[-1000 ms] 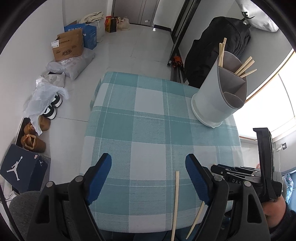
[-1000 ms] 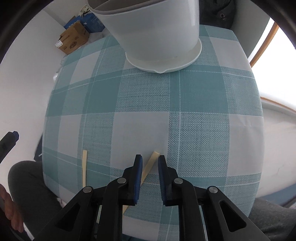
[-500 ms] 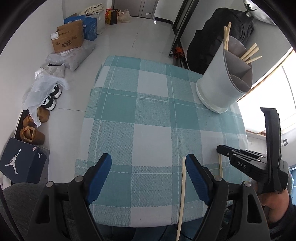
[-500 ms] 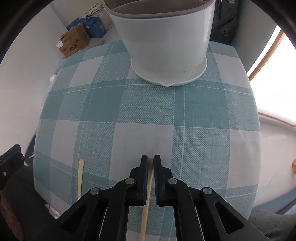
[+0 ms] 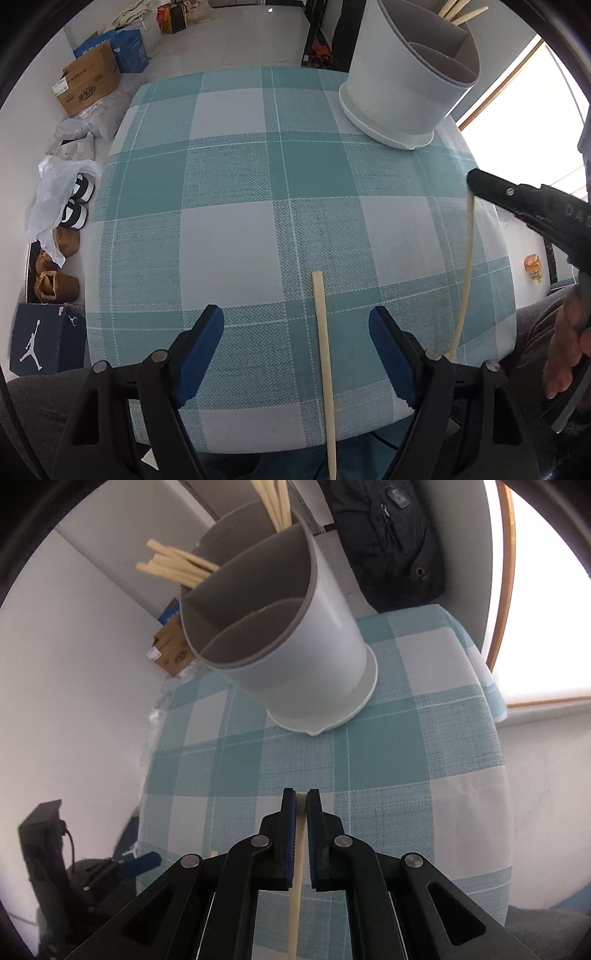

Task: Organize utensils
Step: 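Close the right tool on a stick while the left tool grasps another, then lift both held sticks and carry them upright toward the white holder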

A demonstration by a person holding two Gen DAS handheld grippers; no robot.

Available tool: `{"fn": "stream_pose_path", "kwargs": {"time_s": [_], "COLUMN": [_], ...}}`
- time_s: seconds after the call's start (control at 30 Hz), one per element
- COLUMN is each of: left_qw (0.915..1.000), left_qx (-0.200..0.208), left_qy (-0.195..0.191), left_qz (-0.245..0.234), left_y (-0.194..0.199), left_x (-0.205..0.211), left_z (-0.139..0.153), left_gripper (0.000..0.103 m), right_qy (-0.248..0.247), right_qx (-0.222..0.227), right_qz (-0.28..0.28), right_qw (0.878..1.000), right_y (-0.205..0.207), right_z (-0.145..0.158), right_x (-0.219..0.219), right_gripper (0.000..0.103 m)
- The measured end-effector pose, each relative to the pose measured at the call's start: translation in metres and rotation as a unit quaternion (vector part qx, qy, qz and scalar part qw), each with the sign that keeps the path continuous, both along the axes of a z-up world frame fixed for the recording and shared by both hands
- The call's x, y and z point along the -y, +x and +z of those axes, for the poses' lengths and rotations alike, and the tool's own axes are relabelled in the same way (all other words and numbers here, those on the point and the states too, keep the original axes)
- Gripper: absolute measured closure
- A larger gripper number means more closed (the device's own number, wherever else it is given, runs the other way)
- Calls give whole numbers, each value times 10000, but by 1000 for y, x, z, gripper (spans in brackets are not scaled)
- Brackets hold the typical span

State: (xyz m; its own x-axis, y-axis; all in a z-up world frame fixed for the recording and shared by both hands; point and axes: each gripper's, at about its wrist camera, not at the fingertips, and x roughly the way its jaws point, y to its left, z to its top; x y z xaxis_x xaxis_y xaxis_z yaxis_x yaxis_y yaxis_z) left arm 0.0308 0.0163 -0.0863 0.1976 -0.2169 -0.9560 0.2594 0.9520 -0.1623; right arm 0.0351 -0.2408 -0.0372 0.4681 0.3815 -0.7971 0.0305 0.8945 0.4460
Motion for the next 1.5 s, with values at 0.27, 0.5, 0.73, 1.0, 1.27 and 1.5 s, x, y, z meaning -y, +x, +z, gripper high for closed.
{"fn": "stream_pose_path", "kwargs": {"time_s": [0.27,0.5,0.73,1.0,1.27,1.5], "left_qw": [9982,9971,9965,9991,9998,9954], "left_qx": [-563,-682,-417,-325,147,793], "left_qy": [145,315,699,255,61,-355], "left_qz": [-165,-137,-179,-102,117,409], "left_y": [5,5,8,25,26,14], "left_x": [10,14,23,25,14,-21], "left_z": [-13,-15,-12,-9,7,38], "left_gripper": [57,63,90,101,101,101], "right_qy": [303,502,481,457,495,460], "right_qx": [454,711,939,1096,766,-288], "right_qz": [-89,-197,-156,-84,-63,-30], "right_qw": [9985,9960,9943,9929,9958,9985], "right_y": [-1,-9,-14,-17,-15,5], "right_z": [21,31,44,47,31,-15], "right_x": [13,28,32,31,29,26], "right_gripper": [98,98,99,103,103,100]}}
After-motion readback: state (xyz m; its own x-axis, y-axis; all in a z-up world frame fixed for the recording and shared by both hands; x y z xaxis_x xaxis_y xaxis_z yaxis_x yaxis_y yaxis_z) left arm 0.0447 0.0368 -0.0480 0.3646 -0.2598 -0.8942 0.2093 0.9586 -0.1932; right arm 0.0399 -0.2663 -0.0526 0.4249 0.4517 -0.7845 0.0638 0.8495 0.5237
